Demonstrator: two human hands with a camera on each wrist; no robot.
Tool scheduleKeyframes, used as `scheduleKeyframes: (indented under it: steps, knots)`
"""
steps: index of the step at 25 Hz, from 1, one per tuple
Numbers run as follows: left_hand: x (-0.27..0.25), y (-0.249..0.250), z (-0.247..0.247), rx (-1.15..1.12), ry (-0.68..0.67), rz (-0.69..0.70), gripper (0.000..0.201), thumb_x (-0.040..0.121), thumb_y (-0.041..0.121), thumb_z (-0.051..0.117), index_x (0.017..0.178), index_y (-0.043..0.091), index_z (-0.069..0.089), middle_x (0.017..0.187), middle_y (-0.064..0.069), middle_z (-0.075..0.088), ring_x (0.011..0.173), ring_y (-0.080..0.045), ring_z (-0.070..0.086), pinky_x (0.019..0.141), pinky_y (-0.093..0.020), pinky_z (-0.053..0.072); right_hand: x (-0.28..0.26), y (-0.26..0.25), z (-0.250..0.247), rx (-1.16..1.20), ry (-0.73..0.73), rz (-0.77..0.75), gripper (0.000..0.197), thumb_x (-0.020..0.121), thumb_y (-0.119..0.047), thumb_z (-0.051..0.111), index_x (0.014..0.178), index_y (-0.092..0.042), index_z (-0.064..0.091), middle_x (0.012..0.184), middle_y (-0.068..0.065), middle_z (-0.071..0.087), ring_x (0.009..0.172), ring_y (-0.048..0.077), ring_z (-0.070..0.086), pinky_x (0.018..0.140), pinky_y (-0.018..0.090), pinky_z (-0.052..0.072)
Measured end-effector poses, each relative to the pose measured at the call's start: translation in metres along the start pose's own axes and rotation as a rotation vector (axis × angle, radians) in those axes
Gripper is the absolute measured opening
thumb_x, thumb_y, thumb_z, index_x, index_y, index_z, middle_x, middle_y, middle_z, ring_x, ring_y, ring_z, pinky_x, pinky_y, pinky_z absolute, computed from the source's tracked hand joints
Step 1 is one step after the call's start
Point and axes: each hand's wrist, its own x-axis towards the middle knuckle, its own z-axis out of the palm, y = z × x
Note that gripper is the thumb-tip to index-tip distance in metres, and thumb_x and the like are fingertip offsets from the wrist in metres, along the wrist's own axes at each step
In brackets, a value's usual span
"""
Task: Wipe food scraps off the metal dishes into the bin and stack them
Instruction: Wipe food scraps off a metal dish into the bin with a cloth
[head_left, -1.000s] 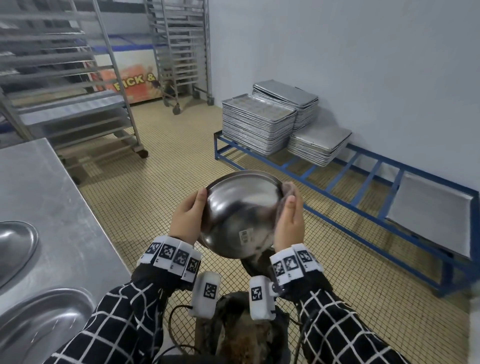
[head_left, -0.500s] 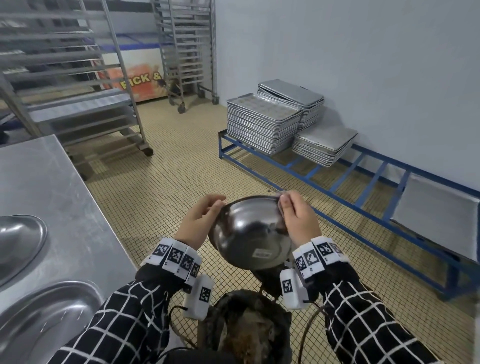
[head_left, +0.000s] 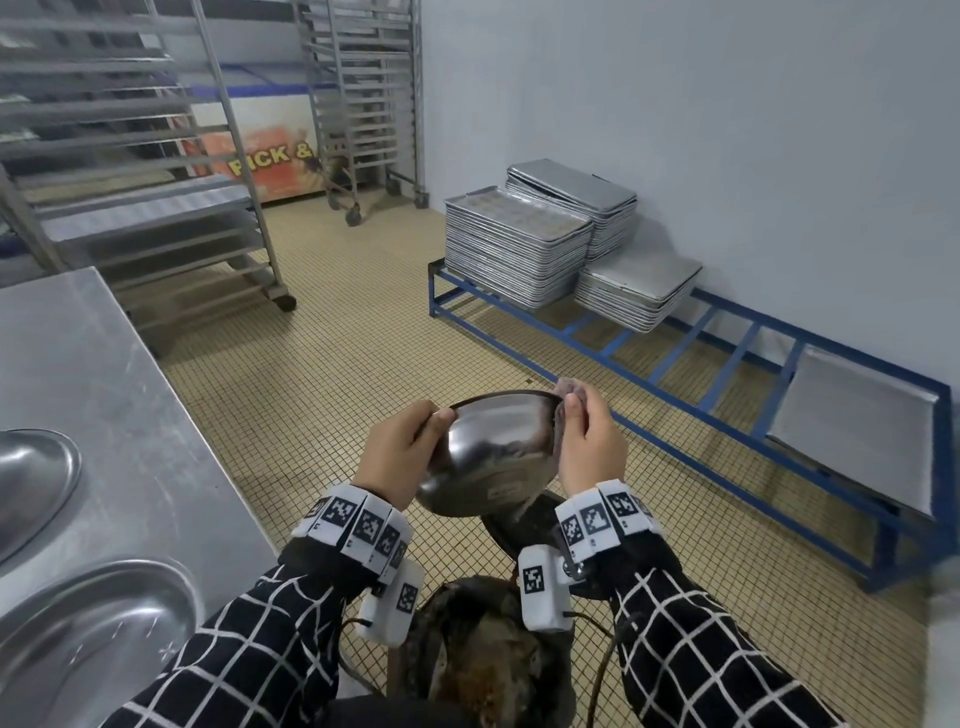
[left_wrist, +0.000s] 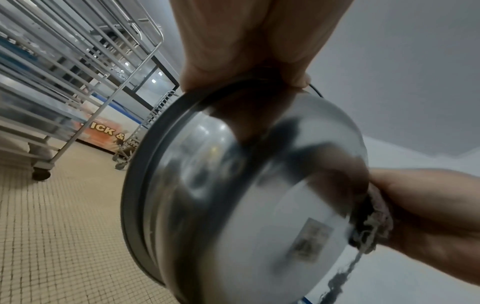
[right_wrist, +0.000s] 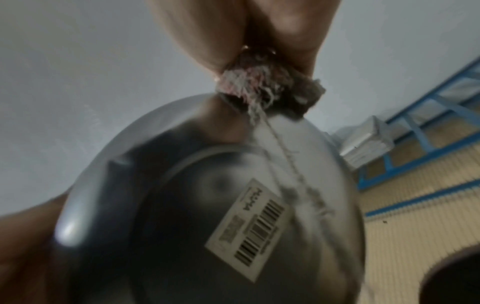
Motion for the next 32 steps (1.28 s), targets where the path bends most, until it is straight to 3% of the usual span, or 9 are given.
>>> scheduleKeyframes:
  steps: [6,9,12,16,18,21,25,28,32]
  knots:
    - [-0.003,-0.001,-0.005,0.092,0.038,0.147,0.025,0.093,0.037,0.048,0.078,0.019,0.054,0.071,0.008,0.055,0.068,-0.009,0.050,0.061,-0.020,0.037,0.001,-0.009,0.010,0.275,-0.204,0.604,0.061,0.087,-0.069,0.035,0.117,-0.019,0.052,0.108,0.005,0.061,0.102,0.026,0.058,0.090,0.042,0.049]
    - [-0.004,-0.014,-0.010,0.159,-0.014,0.276,0.031,0.088,0.054,0.039,0.066,0.033,0.044,0.064,0.016,0.049,0.065,0.000,0.046,0.074,-0.032,0.041,0.002,-0.021,0.009,0.532,-0.259,0.783,0.071,0.069,-0.060,0.065,0.121,-0.017,0.045,0.116,0.015,0.054,0.102,0.038,0.058,0.073,0.060,0.055]
    - [-0.009,-0.023,-0.015,0.200,0.018,0.303,0.040,0.088,0.062,0.031,0.062,0.033,0.040,0.068,0.018,0.051,0.080,0.002,0.050,0.095,-0.042,0.029,-0.006,-0.029,0.011,0.546,-0.258,0.776,0.040,0.083,-0.009,0.056,0.121,-0.015,0.045,0.117,0.015,0.051,0.099,0.035,0.055,0.070,0.057,0.056]
    - [-0.014,-0.031,-0.026,0.166,0.127,0.118,0.021,0.082,0.047,0.050,0.096,0.032,0.055,0.124,0.006,0.045,0.121,-0.015,0.032,0.106,-0.044,0.020,-0.027,-0.034,0.025,0.529,-0.270,0.717,0.049,0.079,0.004,0.047,0.123,-0.018,0.047,0.114,0.017,0.057,0.094,0.036,0.063,0.069,0.052,0.058]
    - [-0.013,-0.037,-0.042,-0.009,0.145,-0.036,0.047,0.082,0.025,0.062,0.126,0.027,0.045,0.135,0.001,0.034,0.127,-0.021,0.032,0.107,-0.047,0.029,-0.035,-0.036,0.025,0.468,-0.312,0.646,0.047,0.080,0.002,0.047,0.122,-0.018,0.050,0.111,0.016,0.059,0.092,0.034,0.065,0.070,0.052,0.058]
    - [-0.022,-0.044,-0.072,-0.449,0.066,-0.256,0.065,0.085,0.009,0.058,0.140,0.028,0.029,0.126,-0.004,0.048,0.108,-0.024,0.056,0.089,-0.044,0.051,-0.048,-0.042,0.018,0.201,-0.386,0.456,0.026,0.084,-0.012,0.050,0.108,-0.020,0.055,0.103,0.015,0.064,0.086,0.028,0.066,0.079,0.050,0.057]
    - [-0.043,-0.042,-0.090,-0.557,-0.058,-0.477,0.025,0.090,0.012,0.052,0.110,0.027,0.052,0.097,-0.011,0.060,0.079,-0.026,0.062,0.066,-0.038,0.053,-0.061,-0.049,0.006,-0.001,-0.391,0.279,0.012,0.092,-0.018,0.048,0.102,-0.015,0.053,0.092,0.006,0.062,0.078,0.018,0.061,0.064,0.029,0.051]
    - [-0.062,-0.038,-0.084,-0.538,0.082,-0.436,0.016,0.090,0.012,0.047,0.099,0.024,0.053,0.086,-0.009,0.058,0.072,-0.023,0.057,0.059,-0.034,0.049,-0.078,-0.051,0.009,-0.060,-0.315,0.200,0.014,0.095,-0.022,0.049,0.103,-0.011,0.049,0.084,0.002,0.058,0.066,0.014,0.058,0.051,0.023,0.045]
    - [-0.094,-0.036,-0.087,-0.543,0.354,-0.410,0.022,0.085,0.013,0.044,0.101,0.023,0.054,0.089,-0.004,0.057,0.078,-0.023,0.054,0.065,-0.035,0.045,-0.103,-0.063,0.013,0.080,-0.284,0.183,0.021,0.096,-0.034,0.050,0.103,-0.015,0.048,0.082,-0.002,0.057,0.066,0.013,0.058,0.059,0.031,0.051]
